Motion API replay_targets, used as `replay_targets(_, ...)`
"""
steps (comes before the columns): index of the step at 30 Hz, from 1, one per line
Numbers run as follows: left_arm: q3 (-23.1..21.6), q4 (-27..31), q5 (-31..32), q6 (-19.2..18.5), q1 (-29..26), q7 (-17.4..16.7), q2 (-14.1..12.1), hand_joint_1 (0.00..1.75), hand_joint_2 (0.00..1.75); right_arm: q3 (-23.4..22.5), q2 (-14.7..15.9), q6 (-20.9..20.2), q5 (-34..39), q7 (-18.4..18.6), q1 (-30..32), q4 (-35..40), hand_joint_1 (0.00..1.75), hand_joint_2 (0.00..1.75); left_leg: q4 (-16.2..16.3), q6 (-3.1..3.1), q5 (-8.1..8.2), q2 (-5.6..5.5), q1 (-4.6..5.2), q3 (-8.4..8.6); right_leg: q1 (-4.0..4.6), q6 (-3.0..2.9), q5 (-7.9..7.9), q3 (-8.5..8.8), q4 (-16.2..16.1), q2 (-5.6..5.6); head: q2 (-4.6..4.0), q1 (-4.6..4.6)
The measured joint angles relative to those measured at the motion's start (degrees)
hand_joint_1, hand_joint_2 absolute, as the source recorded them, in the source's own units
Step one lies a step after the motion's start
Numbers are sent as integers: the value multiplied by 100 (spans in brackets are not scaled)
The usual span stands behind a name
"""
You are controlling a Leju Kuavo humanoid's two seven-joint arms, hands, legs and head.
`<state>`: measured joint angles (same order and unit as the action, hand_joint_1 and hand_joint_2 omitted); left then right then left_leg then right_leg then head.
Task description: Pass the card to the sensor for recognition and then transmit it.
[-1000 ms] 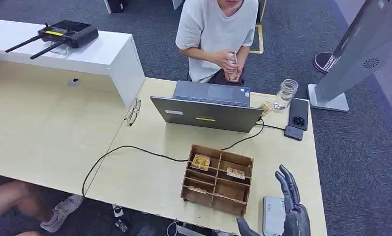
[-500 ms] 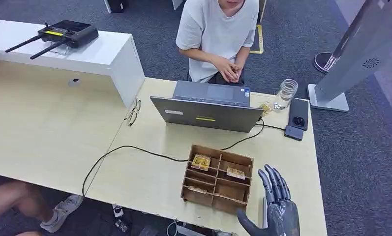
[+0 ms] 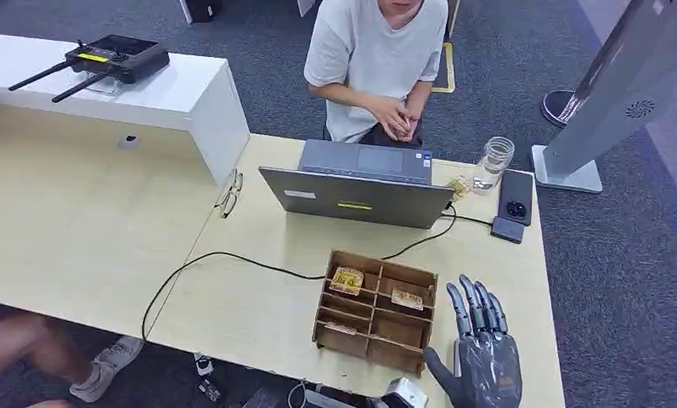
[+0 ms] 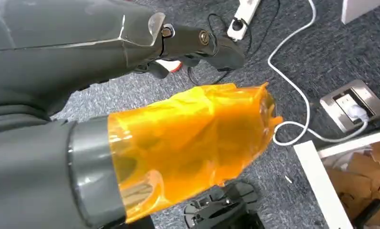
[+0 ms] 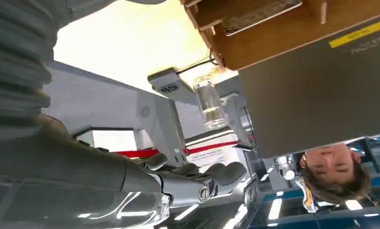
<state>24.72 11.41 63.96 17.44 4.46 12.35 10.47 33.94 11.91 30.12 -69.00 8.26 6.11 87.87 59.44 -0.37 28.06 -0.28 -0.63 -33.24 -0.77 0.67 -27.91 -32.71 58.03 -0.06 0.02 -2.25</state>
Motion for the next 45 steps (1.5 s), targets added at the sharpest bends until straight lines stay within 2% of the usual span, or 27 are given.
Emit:
replay_targets(13, -74, 0, 46, -48, 17, -17, 9, 0, 0, -120, -2, -243, -87, -22, -172, -223, 10, 175, 0, 0, 0, 0, 0, 0, 0, 0, 0, 0, 0, 0, 0, 0)
replay_targets(16, -107, 0, 46, -59, 24, -17, 9, 0, 0, -122, -9, -315, -85, -70, -213, -236, 21, 175, 0, 0, 0, -1, 0, 0, 0, 0, 0, 0, 0, -1, 0, 0)
replay_targets(19, -136, 0, 44, -61, 30, -17, 9, 0, 0, -122, -55, -395, -35, -183, -248, -236, 23, 175, 0, 0, 0, 0, 0, 0, 0, 0, 0, 0, 1, 0, 0, 0)
replay_targets(20, -138, 0, 43, -61, 33, -17, 11, 0, 0, -122, -76, -424, 4, -217, -259, -236, 28, 175, 0, 0, 0, -1, 0, 0, 0, 0, 0, 0, 1, 0, 0, 0)
replay_targets(29, -146, 0, 48, -68, 41, -17, 9, 0, 0, -114, -249, -616, 240, -468, -377, -232, 31, 175, 0, 0, 0, -1, 0, 0, 0, 0, 0, 0, 1, -1, 0, 0)
replay_targets(31, -149, 0, 52, -79, 41, -20, 11, 0, 0, -111, -280, -660, 245, -472, -412, -234, 35, 175, 0, 0, -1, -1, 0, 0, 0, 0, 0, 0, 1, 0, 0, 0)
replay_targets(33, -155, 0, 63, -85, 47, -26, 11, 0, 0, -92, -317, -712, 260, -487, -446, -245, 47, 175, 0, 0, -1, 0, 0, 0, 0, 0, 0, 0, 1, 0, 0, 0)
replay_targets(36, -164, 0, 68, -116, 60, -33, 11, 0, 0, -59, -365, -743, 299, -520, -503, -284, 37, 175, 0, 0, -1, -1, 0, 0, 0, 0, 0, 0, 1, -1, 0, 0)
replay_targets(40, -179, 0, 87, -122, 74, -33, 11, 0, 0, -22, -396, -793, 313, -533, -560, -350, 45, 175, 0, 0, -1, -1, 0, -1, 0, 0, 0, 0, 1, -1, 0, 0)
replay_targets(42, -186, 0, 89, -122, 76, -33, 11, 0, 0, -9, -415, -802, 321, -533, -582, -387, 42, 175, 0, 0, -1, -1, 0, -1, 0, 0, 0, 0, 1, -1, 0, 0)
replay_targets(44, -192, 0, 98, -122, 79, -35, 11, 0, 0, 15, -426, -817, 328, -533, -610, -422, 47, 175, 0, 0, -1, -1, 0, 0, 0, 0, 0, 0, 1, 0, 0, 0)
replay_targets(45, -195, 0, 100, -122, 80, -35, 11, 0, 0, 24, -426, -817, 328, -533, -617, -437, 42, 175, 0, 0, -1, -1, 0, -1, 0, 0, 0, 0, 1, -1, 0, 0)
